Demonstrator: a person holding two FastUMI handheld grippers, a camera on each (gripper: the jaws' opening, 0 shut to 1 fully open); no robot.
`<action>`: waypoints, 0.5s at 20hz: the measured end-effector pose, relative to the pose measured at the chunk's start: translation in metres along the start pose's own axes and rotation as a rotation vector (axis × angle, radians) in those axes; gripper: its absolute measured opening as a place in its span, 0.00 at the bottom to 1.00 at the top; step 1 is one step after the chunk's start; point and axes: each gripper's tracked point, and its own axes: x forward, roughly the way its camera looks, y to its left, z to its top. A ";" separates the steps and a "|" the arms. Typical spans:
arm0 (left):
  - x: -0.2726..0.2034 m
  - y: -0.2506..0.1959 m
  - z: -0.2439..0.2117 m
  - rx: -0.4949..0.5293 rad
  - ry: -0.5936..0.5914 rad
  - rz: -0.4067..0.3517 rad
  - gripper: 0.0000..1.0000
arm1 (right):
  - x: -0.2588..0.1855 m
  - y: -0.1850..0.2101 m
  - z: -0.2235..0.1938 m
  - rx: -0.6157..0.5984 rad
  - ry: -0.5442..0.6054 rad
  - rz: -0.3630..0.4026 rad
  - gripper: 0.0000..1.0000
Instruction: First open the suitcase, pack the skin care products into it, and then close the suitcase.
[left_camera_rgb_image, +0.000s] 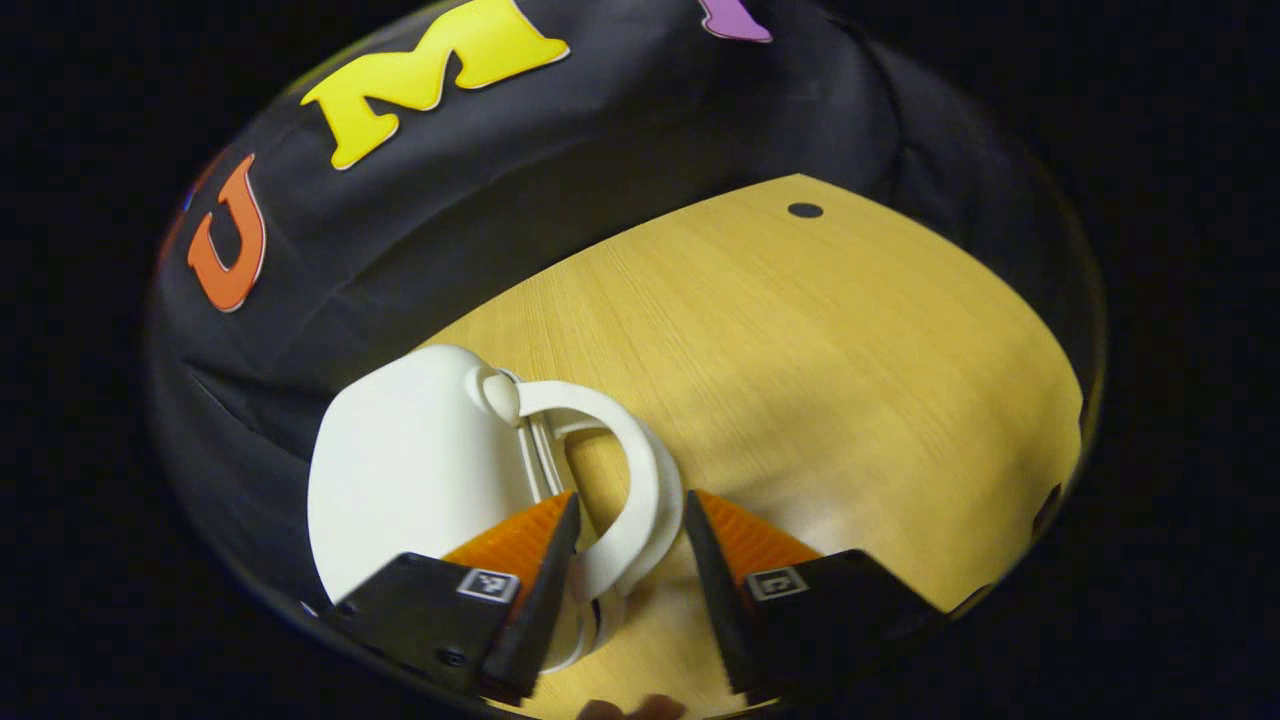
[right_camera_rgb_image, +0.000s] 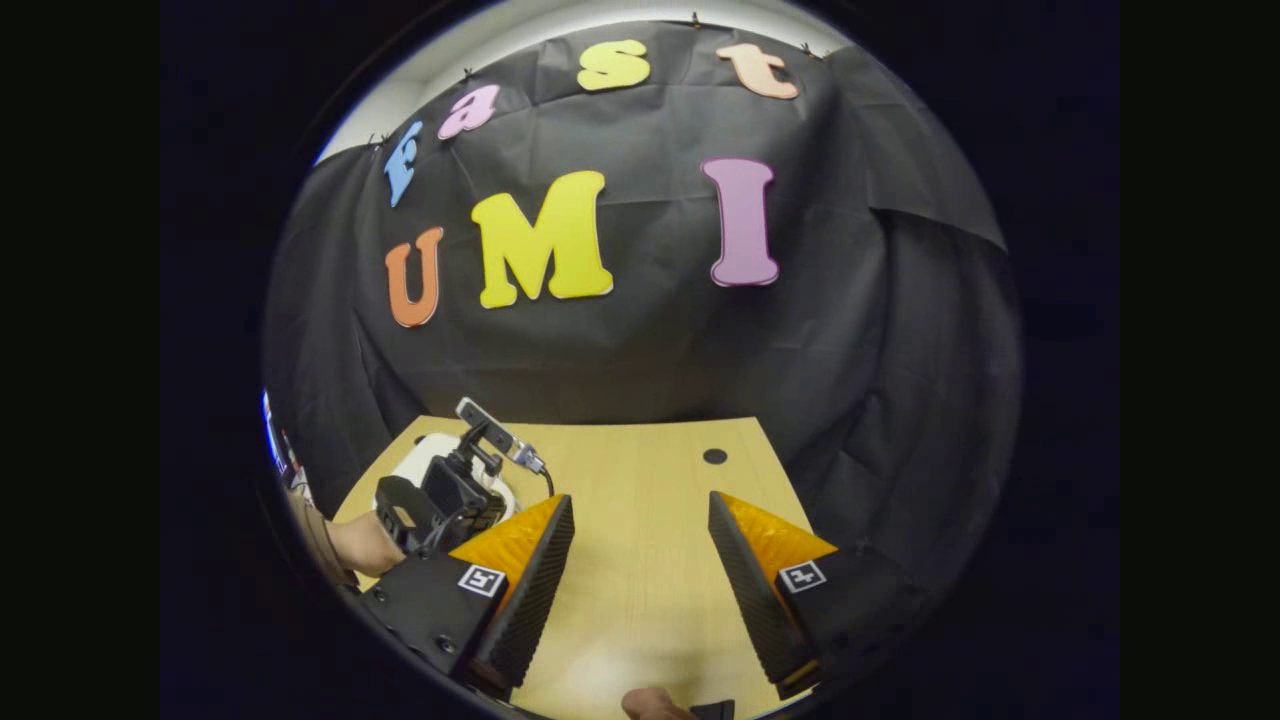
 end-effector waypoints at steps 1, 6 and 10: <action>-0.014 0.013 0.012 -0.015 -0.054 0.028 0.87 | 0.000 0.006 0.009 -0.010 -0.024 -0.010 0.81; -0.117 0.098 0.079 -0.201 -0.352 0.072 0.94 | -0.004 0.053 0.052 -0.066 -0.139 -0.044 0.81; -0.199 0.141 0.083 -0.324 -0.477 0.119 0.97 | -0.002 0.106 0.069 -0.075 -0.179 -0.032 0.81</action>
